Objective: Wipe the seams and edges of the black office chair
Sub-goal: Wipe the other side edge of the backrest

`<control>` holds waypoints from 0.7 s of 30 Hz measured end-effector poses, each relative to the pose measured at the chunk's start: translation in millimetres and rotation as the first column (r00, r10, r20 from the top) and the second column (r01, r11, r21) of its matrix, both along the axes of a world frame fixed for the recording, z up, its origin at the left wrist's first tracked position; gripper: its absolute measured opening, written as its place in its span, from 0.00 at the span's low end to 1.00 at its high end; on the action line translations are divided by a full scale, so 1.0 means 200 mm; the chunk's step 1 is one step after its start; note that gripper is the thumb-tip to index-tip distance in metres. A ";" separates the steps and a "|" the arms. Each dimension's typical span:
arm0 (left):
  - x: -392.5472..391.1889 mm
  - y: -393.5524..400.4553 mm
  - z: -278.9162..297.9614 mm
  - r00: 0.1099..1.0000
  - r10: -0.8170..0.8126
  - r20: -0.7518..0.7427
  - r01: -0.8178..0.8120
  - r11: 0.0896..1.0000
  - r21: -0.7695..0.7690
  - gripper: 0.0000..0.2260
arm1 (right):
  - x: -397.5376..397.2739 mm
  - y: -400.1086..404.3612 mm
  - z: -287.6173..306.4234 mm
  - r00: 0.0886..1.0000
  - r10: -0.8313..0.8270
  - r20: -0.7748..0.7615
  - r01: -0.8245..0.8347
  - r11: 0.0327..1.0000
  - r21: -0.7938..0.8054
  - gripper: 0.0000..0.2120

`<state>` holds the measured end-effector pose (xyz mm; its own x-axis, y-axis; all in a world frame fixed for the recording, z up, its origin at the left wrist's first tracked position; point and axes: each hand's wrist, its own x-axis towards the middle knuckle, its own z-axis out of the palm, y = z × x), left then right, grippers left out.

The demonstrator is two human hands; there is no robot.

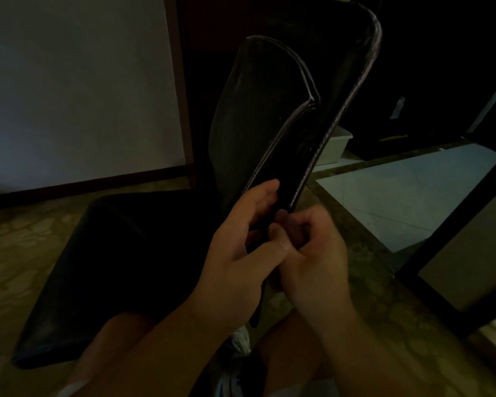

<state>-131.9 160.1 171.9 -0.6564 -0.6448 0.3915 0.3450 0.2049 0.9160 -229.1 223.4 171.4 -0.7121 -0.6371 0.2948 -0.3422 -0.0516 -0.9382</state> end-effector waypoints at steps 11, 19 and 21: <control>-0.01 0.00 0.03 1.000 0.005 0.010 -0.005 1.000 -0.025 0.30 | -0.02 0.00 0.01 0.984 -0.173 0.047 0.176 0.981 -0.076 0.08; -0.02 0.01 0.03 1.000 0.001 -0.004 -0.001 1.000 0.000 0.30 | -0.01 -0.01 0.04 0.992 -0.123 0.040 0.125 0.990 -0.063 0.07; -0.02 0.01 0.04 1.000 0.001 0.013 -0.001 1.000 -0.017 0.30 | -0.03 -0.01 0.04 0.979 -0.201 0.038 0.204 0.974 -0.101 0.07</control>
